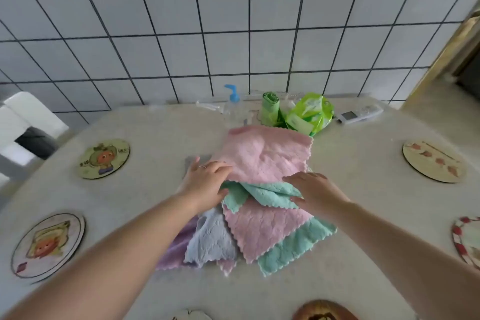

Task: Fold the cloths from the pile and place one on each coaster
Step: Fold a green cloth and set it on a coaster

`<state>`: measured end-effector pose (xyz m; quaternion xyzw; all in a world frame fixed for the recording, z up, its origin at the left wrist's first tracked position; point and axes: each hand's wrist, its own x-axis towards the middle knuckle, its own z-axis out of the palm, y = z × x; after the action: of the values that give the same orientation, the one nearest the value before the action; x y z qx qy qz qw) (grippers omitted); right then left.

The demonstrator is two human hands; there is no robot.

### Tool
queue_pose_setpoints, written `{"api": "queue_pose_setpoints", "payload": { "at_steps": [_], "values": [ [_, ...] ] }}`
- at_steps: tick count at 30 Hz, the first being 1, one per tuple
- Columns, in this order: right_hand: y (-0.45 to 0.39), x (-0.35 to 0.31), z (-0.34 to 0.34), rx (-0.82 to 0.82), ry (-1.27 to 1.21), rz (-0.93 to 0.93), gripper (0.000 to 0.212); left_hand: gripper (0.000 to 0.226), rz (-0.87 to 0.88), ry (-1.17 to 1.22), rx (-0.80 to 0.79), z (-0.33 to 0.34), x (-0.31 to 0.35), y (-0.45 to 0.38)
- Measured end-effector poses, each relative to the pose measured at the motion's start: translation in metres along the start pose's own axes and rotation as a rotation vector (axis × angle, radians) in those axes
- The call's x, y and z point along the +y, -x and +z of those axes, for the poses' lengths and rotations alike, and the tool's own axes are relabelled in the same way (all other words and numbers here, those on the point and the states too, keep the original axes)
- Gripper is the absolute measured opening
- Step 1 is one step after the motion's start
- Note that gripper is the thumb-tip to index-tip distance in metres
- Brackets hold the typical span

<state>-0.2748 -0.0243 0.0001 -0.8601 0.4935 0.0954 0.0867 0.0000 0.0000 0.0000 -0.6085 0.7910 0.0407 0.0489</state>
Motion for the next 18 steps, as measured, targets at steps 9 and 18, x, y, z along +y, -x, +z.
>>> {"api": "queue_pose_setpoints", "payload": {
  "at_steps": [9, 18],
  "values": [
    [-0.041, 0.007, 0.021, 0.126, -0.120, -0.099, 0.035, 0.044, -0.029, 0.080, 0.029, 0.021, 0.013, -0.036],
    [-0.051, 0.028, -0.016, 0.292, -0.149, -0.063, 0.022, 0.026, -0.070, 0.084, 0.188, 0.000, -0.018, -0.054]
  ]
}}
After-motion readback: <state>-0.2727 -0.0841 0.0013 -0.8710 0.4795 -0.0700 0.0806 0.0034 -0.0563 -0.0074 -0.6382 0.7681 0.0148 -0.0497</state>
